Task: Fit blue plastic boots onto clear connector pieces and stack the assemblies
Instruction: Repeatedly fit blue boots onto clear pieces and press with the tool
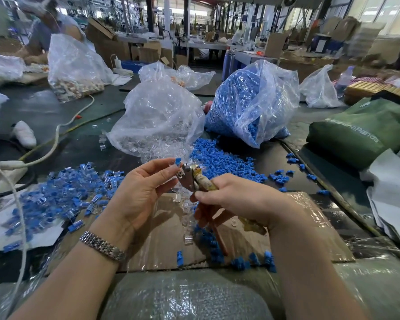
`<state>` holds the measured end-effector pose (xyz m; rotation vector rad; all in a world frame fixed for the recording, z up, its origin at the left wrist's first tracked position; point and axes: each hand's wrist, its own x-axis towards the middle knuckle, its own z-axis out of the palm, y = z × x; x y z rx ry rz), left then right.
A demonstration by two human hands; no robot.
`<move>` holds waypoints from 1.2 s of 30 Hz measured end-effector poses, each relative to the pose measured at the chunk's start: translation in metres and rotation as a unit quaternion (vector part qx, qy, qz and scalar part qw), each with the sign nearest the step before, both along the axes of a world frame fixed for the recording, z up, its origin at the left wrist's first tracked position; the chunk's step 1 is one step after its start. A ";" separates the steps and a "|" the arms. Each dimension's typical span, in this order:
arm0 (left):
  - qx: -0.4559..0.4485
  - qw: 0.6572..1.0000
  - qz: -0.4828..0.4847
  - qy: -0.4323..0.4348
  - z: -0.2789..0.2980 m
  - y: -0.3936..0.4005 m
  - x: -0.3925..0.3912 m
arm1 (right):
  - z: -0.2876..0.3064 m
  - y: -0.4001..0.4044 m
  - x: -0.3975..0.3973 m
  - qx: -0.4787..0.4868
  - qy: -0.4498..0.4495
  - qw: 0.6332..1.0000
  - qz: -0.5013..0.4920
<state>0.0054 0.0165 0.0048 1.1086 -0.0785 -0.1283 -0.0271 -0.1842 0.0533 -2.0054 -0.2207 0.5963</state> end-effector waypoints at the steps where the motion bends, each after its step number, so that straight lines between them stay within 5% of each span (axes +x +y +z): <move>1: 0.006 1.000 0.004 0.000 0.000 -0.001 0.000 | 0.001 0.001 -0.001 -0.001 -0.002 1.000 0.003; 19: 0.142 0.987 0.052 -0.061 0.006 -0.003 -0.012 | -0.004 0.012 -0.004 -0.068 -0.080 0.994 -0.024; 27: 0.191 0.973 0.089 -0.099 0.003 0.006 -0.006 | 0.001 0.001 -0.002 -0.039 -0.048 0.998 -0.024; 30: 0.336 0.913 0.205 -0.110 -0.004 0.020 0.002 | 0.005 -0.016 0.001 -0.100 -0.096 0.987 -0.082; 35: 0.628 0.707 0.320 -0.062 -0.006 0.034 0.006 | -0.013 -0.041 0.012 -0.317 -0.145 0.917 -0.196; 36: 0.649 0.687 0.317 -0.080 -0.006 0.031 0.003 | -0.019 -0.042 0.012 -0.341 -0.131 0.908 -0.204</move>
